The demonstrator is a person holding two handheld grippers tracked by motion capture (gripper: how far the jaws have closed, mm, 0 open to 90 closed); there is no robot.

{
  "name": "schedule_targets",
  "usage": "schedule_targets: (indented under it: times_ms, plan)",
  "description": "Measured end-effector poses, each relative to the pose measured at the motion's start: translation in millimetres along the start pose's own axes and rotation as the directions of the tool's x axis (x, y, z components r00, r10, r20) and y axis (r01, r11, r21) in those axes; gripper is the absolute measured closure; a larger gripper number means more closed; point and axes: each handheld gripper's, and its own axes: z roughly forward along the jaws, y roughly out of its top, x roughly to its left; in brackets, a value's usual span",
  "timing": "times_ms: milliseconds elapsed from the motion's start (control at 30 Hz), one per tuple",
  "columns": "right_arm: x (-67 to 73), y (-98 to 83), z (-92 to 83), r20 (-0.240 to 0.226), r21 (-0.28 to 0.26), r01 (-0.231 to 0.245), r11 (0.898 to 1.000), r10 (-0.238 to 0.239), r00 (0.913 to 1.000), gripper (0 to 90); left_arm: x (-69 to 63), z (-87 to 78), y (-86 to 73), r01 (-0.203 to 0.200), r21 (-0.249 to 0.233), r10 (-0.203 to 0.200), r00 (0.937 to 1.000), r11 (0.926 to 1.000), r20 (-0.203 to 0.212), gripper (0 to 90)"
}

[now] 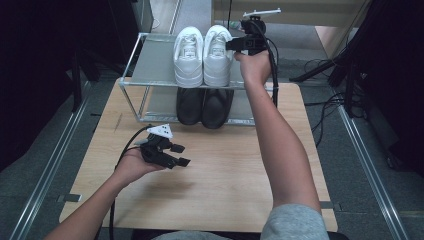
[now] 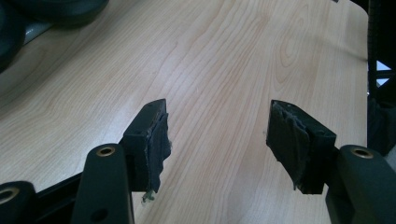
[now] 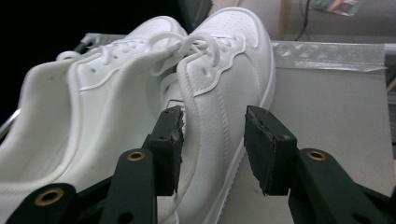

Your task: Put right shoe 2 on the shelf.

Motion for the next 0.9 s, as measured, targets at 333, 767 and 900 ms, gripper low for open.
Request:
schedule_targets:
  times_ms: [333, 767, 900]
  plan:
    - [-9.3, -9.0, -27.8, -0.129, -0.012, 0.054, 0.998, -0.055, 0.9901, 57.6, 2.0, -0.7, -0.8, 0.002, 0.006, -0.002, 1.0000, 1.0000, -0.009, 39.0]
    - [-11.9, -40.7, -58.0, -0.204, -0.015, 0.100, 0.995, -0.101, 0.9738, 55.9, 3.3, -3.7, -0.9, 0.004, -0.004, -0.004, 0.9998, 1.0000, -0.019, 38.8]
    - [-12.6, -48.1, -61.9, -0.227, -0.013, 0.111, 0.994, -0.111, 0.9675, 55.6, 4.0, -4.2, -1.1, 0.006, -0.004, -0.006, 0.9998, 1.0000, -0.018, 38.8]
